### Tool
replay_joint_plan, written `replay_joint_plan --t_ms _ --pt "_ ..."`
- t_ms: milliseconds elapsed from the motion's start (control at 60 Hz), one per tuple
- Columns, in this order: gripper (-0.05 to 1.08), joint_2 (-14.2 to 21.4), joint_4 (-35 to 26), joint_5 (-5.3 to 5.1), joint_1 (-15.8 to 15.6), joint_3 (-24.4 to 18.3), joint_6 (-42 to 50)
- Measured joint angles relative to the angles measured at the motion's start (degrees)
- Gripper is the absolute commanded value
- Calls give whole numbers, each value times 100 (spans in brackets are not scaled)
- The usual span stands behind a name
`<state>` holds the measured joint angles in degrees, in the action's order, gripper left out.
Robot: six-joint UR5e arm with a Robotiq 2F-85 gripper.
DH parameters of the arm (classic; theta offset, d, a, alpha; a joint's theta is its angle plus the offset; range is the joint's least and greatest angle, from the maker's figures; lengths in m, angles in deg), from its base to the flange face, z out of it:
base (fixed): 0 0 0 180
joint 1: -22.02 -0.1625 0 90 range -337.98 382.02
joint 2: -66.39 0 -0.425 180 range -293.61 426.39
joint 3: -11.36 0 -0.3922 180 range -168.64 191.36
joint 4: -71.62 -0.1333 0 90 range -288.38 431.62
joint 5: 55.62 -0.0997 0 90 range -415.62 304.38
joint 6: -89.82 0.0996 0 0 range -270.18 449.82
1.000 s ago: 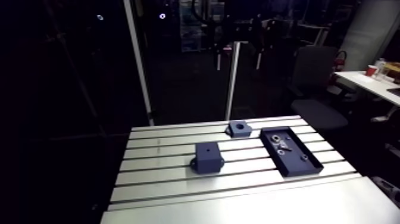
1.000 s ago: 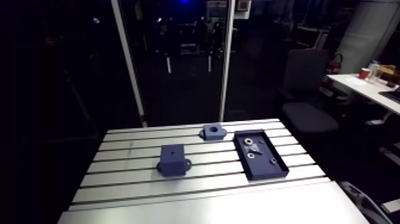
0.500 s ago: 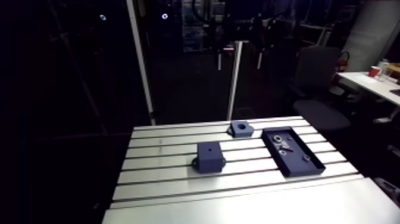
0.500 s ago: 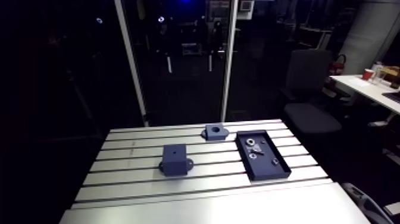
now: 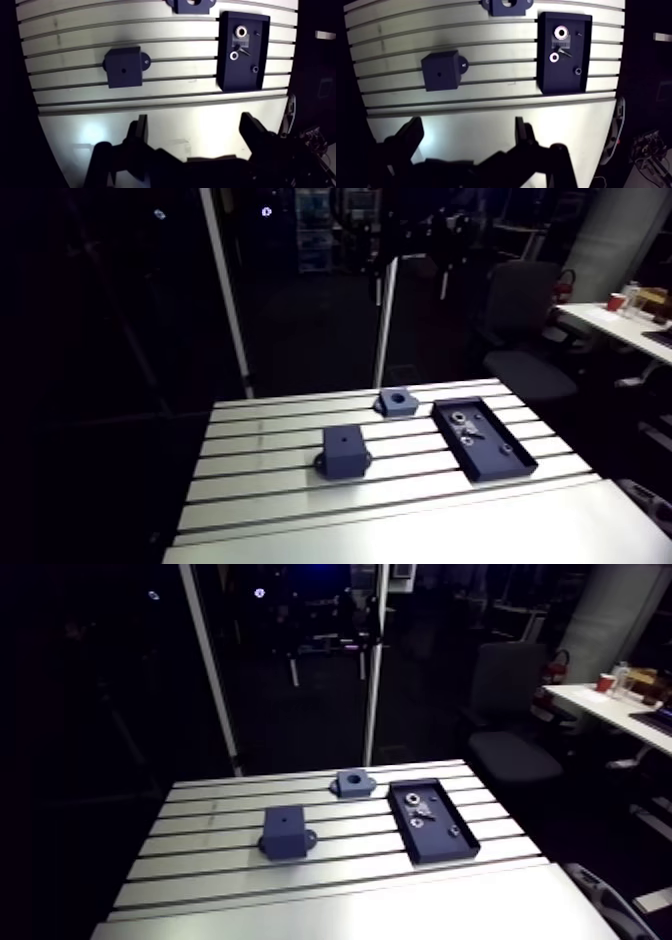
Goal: Pick up the bearing and press it into the housing until flush.
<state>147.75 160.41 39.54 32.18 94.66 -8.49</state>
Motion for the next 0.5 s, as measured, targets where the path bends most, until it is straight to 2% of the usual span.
replay_joint_plan --t_ms 167,500 --pt "0 -93 193 68 302 17 -348" --pt "1 -433 640 82 754 61 -846"
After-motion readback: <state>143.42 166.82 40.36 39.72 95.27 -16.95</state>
